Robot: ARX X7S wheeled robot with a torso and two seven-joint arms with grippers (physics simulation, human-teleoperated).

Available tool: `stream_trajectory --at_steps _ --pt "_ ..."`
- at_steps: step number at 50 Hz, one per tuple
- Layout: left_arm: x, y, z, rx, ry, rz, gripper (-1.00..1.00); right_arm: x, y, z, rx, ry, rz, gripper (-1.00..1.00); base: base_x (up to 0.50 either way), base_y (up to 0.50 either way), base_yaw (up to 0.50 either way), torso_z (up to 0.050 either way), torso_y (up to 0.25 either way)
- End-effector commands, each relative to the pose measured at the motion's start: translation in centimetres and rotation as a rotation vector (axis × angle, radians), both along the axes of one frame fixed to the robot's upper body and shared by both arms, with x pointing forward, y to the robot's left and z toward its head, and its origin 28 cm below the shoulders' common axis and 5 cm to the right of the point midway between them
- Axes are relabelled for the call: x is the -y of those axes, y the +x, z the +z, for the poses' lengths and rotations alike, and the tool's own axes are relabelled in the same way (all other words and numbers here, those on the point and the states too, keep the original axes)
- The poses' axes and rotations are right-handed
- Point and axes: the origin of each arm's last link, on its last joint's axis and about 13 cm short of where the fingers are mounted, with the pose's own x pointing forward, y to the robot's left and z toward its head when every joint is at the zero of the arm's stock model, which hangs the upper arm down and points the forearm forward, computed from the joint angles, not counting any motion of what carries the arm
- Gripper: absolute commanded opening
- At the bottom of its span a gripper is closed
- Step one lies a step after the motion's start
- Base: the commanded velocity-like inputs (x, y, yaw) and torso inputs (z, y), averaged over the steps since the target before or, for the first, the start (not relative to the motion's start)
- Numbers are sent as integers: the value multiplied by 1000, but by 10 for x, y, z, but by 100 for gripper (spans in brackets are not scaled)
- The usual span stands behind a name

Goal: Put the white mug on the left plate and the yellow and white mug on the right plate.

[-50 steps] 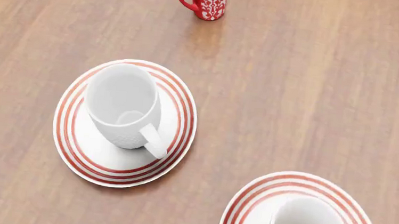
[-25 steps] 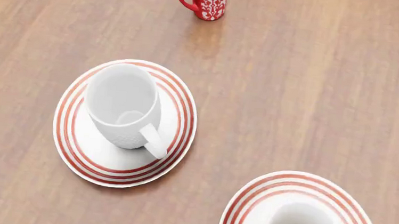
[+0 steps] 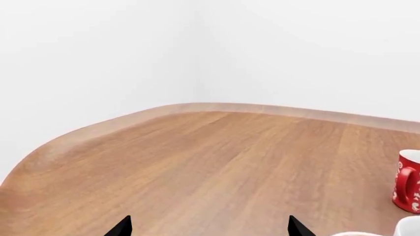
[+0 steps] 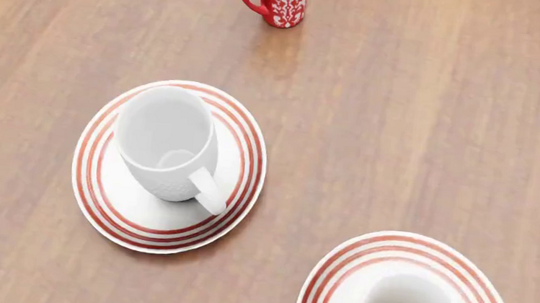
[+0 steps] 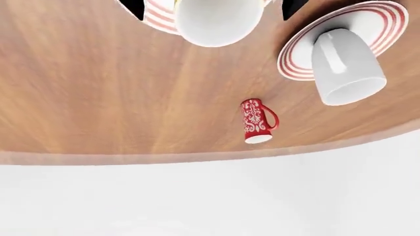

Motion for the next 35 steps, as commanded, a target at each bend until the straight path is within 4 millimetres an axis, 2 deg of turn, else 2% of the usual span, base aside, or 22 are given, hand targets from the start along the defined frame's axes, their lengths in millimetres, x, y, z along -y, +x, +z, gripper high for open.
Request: stream_trajectory --at_steps 1,8,13,19,25,29,35 --pt "2 -6 2 7 -9 -15 100 -5 -9 34 96 -62 37 100 0 0 0 0 0" --pt "8 -9 8 24 20 -35 100 -12 3 63 155 -80 68 100 0 0 0 0 0" --pt "12 -1 14 17 42 -64 100 -14 20 78 174 -75 78 100 0 0 0 0 0" --pt "20 8 41 43 119 -93 100 -15 37 90 196 -65 73 100 0 0 0 0 0" --pt "27 27 70 42 172 -162 100 -18 60 114 233 -52 74 100 0 0 0 0 0" --pt "28 40 85 36 200 -178 100 -19 78 126 252 -19 73 100 0 0 0 0 0" --pt "29 51 102 38 218 -179 100 -23 91 137 272 -1 83 100 0 0 0 0 0"
